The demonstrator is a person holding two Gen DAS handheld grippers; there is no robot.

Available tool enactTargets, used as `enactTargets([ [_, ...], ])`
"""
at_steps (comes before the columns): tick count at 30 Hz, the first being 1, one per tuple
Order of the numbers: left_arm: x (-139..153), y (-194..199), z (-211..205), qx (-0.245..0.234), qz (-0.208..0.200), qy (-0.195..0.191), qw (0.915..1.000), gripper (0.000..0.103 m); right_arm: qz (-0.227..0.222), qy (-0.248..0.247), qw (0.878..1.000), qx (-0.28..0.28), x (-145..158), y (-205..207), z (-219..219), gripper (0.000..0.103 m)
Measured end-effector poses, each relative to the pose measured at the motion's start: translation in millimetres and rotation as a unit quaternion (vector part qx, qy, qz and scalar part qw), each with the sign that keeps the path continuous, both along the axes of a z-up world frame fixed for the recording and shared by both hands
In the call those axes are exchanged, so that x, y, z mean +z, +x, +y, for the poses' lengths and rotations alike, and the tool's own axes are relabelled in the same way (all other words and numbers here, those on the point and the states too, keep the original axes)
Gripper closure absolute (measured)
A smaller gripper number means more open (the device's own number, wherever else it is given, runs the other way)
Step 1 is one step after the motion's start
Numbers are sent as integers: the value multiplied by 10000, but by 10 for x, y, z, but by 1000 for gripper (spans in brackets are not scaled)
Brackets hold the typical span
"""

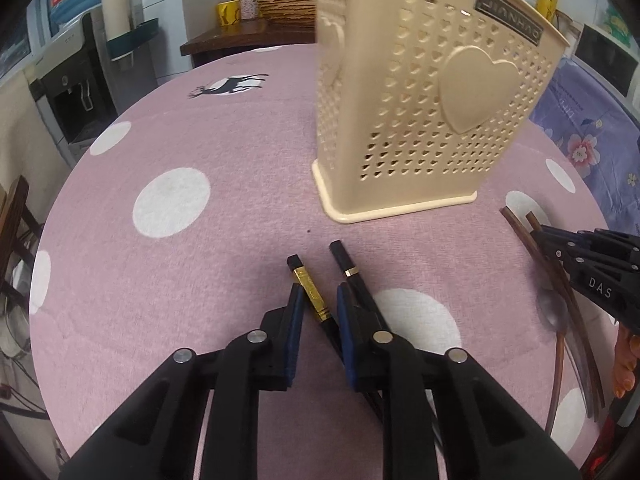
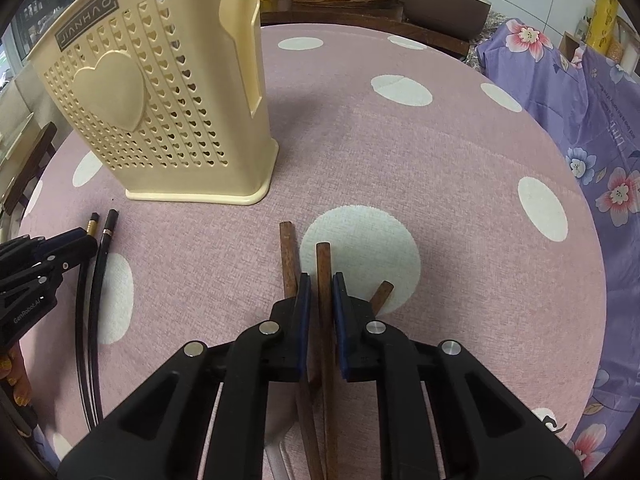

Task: Organize utensils
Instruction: 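Grasp a black chopstick with the left gripper while the right gripper grasps a brown chopstick, then carry both chopsticks over the cream holder and open both grippers inside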

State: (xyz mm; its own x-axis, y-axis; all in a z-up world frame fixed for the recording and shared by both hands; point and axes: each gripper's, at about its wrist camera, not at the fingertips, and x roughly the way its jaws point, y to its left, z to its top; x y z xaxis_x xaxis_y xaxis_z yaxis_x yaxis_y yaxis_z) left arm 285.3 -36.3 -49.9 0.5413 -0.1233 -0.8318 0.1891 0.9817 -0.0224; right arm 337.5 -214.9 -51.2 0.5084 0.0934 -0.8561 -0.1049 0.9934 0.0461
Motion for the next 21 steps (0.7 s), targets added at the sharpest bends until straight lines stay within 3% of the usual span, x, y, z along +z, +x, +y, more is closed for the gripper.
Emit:
enactTargets([
  [13,-12,9,-83,-78,-21,134,9999,89,-40,-16,10000,9,-4,26,25,95],
  [21,-6,49,-64,63,-64,4,10000,95,-407,377,9985,-47,133,-91,-85,95],
])
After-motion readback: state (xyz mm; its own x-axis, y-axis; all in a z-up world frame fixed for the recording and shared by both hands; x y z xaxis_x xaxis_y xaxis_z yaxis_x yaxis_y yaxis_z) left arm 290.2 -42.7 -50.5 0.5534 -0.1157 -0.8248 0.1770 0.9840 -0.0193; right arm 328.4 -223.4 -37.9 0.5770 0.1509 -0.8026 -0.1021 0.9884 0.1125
